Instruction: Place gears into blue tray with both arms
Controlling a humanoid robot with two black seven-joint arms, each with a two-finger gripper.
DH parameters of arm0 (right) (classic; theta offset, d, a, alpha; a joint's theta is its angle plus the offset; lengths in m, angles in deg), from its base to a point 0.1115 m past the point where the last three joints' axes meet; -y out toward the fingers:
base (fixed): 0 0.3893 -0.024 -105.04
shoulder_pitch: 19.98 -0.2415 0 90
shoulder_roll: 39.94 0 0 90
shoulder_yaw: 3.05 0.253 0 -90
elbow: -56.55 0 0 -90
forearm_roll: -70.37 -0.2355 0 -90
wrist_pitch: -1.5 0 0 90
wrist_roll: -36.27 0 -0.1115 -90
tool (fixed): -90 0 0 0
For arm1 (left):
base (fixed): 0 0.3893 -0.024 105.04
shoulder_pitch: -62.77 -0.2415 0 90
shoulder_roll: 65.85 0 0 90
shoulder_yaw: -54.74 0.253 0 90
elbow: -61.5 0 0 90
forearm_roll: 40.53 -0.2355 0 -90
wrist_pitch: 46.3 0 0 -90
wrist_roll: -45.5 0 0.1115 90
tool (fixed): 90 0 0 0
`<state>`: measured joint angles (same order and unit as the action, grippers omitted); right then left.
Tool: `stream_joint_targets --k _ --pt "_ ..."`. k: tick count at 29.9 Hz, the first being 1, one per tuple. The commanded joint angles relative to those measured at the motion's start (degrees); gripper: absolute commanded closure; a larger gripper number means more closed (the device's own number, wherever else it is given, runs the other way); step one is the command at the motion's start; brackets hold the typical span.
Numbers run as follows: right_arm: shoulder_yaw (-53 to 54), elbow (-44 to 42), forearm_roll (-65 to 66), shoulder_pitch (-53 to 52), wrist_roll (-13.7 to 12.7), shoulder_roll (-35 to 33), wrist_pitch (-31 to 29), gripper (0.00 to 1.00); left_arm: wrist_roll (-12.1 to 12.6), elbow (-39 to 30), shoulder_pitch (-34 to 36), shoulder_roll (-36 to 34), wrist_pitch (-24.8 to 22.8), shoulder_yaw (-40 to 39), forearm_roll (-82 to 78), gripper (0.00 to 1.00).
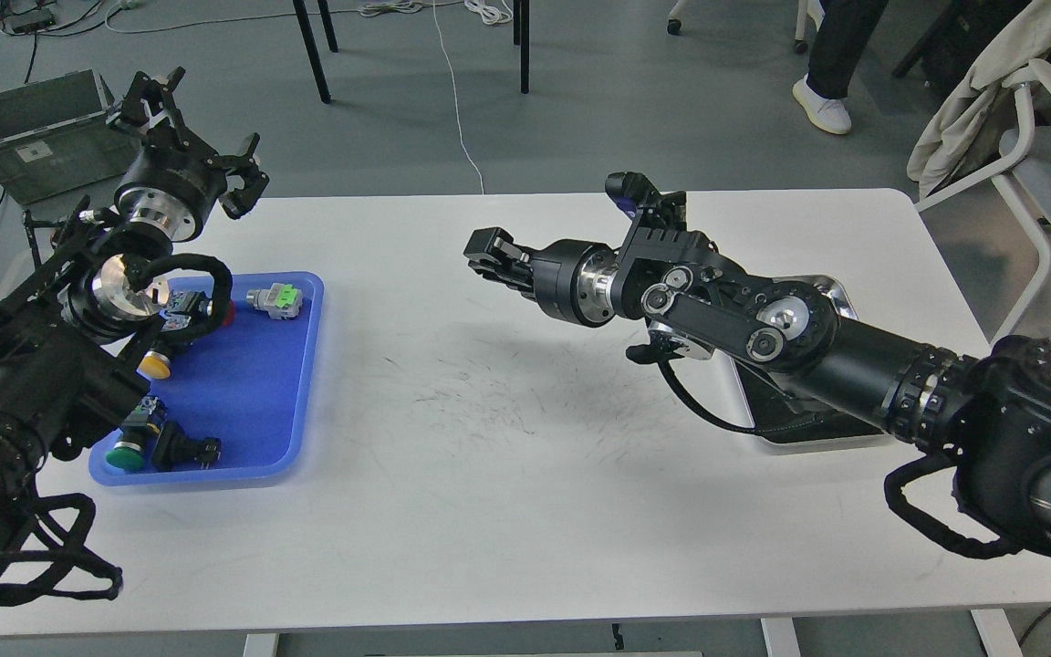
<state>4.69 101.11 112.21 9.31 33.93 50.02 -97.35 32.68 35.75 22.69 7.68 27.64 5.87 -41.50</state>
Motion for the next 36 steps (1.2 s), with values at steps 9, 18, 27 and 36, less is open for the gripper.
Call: stream_joint_targets --k 9,18,27,36 --pt "-8.97 5.97 0.52 5.42 0.14 0.03 -0.03 0.96 -0.01 0.0 -0.08 -0.22 -0.11 0.0 0.01 0.01" --pt "-9.06 6.24 0.87 5.16 0.06 0.03 0.67 0.69 -0.8 0.0 -0.08 -0.14 -0.11 0.0 0.01 0.01" --pt "-8.88 7.03 0.35 4.55 0.06 0.03 3.75 0.25 -0.8 0.0 -0.26 -0.05 -0.11 0.09 -0.08 0.01" --pt "3.58 3.35 -0.36 0.24 0.14 0.03 2.96 0.23 -0.71 0.17 -0.08 -0.49 0.5 0.35 -0.17 0.01"
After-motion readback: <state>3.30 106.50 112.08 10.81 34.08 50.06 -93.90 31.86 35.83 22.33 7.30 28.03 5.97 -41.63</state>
